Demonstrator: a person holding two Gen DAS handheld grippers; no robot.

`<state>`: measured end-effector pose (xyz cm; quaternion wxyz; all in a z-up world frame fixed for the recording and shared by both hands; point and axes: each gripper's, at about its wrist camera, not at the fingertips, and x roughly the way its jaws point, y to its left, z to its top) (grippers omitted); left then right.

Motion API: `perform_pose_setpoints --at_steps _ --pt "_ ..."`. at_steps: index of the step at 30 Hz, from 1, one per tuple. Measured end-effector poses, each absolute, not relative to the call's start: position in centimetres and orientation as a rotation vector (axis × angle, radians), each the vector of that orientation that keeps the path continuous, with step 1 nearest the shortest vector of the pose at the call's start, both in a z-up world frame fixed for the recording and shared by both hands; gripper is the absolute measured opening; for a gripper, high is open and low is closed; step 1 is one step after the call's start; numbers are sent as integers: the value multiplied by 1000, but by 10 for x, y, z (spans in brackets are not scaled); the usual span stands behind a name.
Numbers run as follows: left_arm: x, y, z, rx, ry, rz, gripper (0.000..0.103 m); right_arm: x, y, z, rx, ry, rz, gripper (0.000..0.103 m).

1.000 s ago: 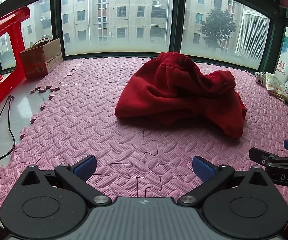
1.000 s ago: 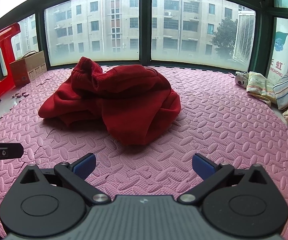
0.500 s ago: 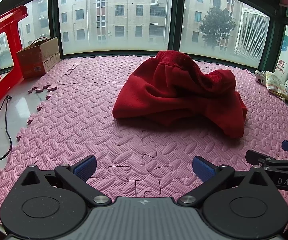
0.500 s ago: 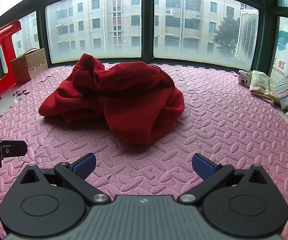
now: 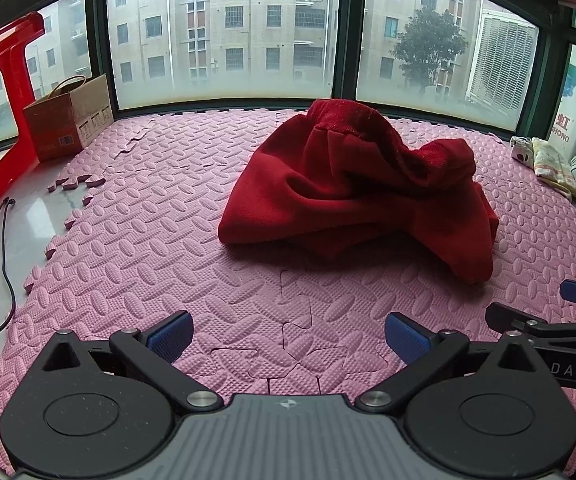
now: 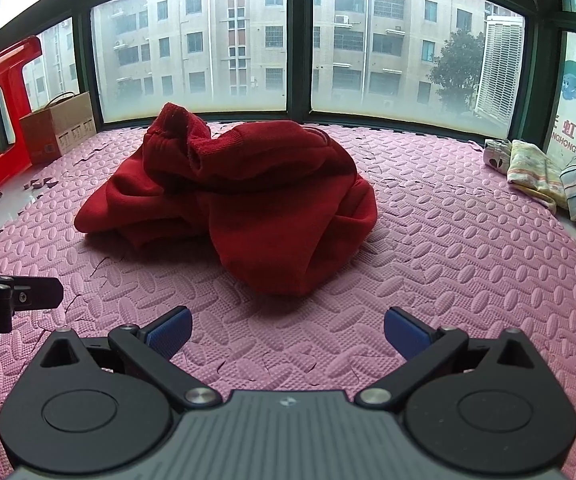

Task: Fold clothes
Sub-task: 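Move both grippers toward the crumpled red sweatpants on the mat, then close the left gripper on the waistband while the right gripper grasps beside it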

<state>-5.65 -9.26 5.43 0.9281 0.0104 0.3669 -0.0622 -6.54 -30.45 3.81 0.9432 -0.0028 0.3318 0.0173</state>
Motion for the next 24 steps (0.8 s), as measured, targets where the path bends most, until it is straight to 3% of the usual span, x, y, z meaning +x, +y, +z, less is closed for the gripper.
perform_pose_setpoints --at_steps 13,24 --pt "-20 -97 72 43 729 -125 103 -41 -309 43 12 681 53 98" --pt "37 -108 122 39 623 -125 103 -4 -316 71 49 633 74 92"
